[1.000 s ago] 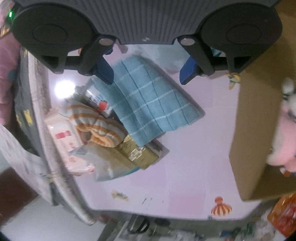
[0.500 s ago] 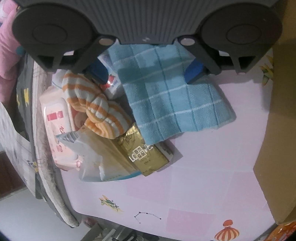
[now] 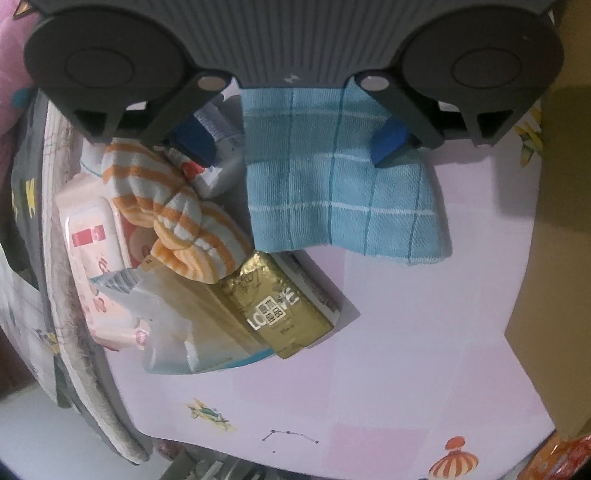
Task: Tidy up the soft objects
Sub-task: 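Close the right tool on the blue checked towel edge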
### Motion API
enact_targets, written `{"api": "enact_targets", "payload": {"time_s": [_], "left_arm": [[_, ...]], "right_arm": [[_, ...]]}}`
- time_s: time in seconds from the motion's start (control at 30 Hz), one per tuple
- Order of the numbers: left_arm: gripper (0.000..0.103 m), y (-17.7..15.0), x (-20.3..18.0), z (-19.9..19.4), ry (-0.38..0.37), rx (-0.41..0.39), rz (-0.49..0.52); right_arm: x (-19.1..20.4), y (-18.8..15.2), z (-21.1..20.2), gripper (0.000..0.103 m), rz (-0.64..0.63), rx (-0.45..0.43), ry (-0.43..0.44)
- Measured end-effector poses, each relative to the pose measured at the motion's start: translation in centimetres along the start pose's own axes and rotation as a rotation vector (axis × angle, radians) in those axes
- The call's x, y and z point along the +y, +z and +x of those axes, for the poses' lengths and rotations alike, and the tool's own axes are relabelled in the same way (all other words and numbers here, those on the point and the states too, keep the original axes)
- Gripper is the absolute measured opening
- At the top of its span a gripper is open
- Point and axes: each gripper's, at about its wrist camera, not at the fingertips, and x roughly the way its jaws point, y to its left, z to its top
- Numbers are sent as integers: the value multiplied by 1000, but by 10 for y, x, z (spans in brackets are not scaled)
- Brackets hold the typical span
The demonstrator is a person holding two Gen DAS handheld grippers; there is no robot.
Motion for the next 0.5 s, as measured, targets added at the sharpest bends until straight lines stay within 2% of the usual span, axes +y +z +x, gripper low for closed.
{"api": "enact_targets", "payload": {"time_s": [0.13, 0.17, 0.2, 0.33, 0.4, 0.5], "left_arm": [[74, -2, 2, -7, 12, -9, 33], [64, -2, 2, -8, 28, -5, 39], [62, -2, 4, -7, 45, -1, 47], [67, -5, 8, -10, 53, 12, 45], [79, -7, 9, -14, 51, 14, 42], [85, -11, 10, -22, 45, 10, 47]], "right_arm": [[-3, -3, -4, 14, 28, -12, 6], [-5, -4, -6, 14, 32, -18, 6], [-7, -4, -8, 14, 37, -24, 3], [-9, -8, -10, 16, 43, -33, -15], [-11, -8, -8, 17, 46, -30, -30], [-10, -8, -9, 19, 33, -39, -77]]}}
